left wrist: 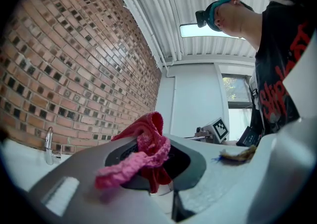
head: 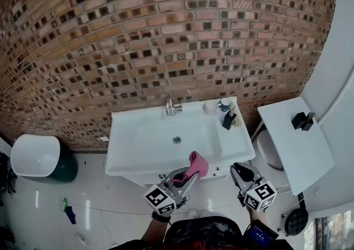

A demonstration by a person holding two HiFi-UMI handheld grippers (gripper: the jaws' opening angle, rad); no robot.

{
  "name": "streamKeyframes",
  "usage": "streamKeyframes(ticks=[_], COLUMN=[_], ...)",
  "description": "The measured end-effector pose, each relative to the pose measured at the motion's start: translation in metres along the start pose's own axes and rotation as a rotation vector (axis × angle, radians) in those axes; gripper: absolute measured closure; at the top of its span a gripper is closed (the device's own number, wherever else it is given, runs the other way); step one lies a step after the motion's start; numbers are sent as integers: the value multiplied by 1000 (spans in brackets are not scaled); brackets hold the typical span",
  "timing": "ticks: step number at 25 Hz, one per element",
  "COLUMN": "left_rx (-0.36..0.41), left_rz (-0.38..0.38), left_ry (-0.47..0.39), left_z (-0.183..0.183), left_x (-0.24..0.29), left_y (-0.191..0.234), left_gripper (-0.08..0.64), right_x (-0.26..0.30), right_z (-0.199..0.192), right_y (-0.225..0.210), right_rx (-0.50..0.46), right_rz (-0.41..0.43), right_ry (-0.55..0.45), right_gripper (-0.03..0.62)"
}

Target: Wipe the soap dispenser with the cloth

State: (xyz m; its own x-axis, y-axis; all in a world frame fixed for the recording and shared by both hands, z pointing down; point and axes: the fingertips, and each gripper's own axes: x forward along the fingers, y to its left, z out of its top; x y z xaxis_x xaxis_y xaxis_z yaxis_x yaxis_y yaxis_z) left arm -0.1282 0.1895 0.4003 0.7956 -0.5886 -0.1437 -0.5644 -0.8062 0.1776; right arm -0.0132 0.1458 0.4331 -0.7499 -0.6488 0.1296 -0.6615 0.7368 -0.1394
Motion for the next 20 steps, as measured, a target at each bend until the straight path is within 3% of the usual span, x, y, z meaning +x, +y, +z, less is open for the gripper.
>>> streamKeyframes(ticks=[7,12,15,20], left_rx=[-49,-58,-30,41], left_rz=[-21,3,18,20], left_ry=[21,40,42,39], left_z=[-21,-31,-29,-12], left_x=[24,66,106,170], left_y=[32,75,104,128], left_gripper=[511,512,511,511], right_x=[12,51,76,104], right_z=[-17,-7,5,29], right_y=[-38,-91,-129,-194], right_rx=[24,66,80,83], right_rz=[-93,-67,-26,20], right_ry=[63,-10,-45,-89], right_gripper=[546,535,489,477])
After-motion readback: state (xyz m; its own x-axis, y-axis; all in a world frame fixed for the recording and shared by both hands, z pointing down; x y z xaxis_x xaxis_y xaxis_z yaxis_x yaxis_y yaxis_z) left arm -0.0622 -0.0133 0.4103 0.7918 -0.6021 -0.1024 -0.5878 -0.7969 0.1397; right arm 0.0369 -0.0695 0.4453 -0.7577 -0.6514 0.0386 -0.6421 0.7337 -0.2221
